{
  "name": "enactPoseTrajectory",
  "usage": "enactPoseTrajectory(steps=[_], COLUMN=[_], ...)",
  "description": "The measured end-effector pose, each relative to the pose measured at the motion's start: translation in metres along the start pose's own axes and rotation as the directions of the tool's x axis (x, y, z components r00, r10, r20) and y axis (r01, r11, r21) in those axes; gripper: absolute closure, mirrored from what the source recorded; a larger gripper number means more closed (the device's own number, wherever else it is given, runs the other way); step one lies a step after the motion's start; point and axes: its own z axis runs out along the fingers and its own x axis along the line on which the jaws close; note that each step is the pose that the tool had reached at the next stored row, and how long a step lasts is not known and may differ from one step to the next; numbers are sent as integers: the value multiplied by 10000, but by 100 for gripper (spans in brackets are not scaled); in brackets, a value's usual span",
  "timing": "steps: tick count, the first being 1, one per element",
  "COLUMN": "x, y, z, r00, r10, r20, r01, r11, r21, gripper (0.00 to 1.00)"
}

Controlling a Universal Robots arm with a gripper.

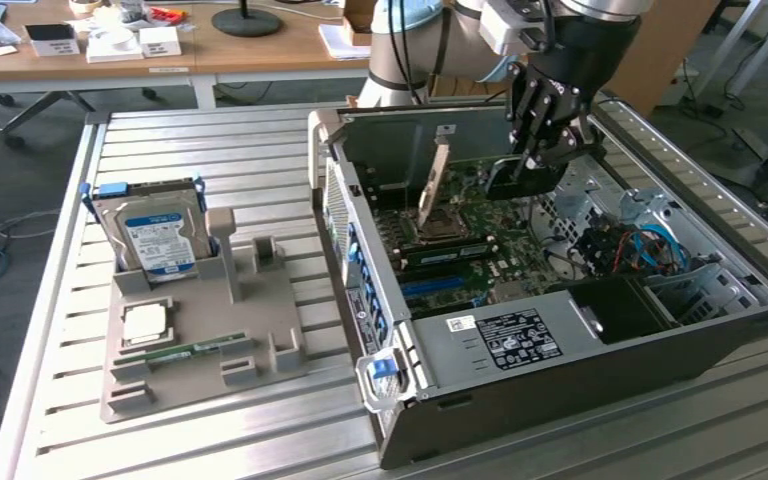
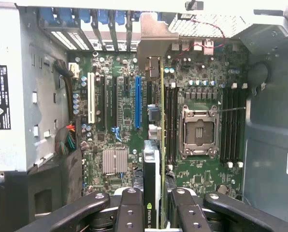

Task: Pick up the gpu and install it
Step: 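Insert the gpu into the slot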

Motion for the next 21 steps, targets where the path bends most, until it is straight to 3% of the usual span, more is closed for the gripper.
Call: enactPoseTrajectory(steps=[21], x=[-18], y=[1], z=[-5], r00=[10000], r10=[0], r20=[-5], r01=[0], r11=[10000], r21=[1], gripper=[73])
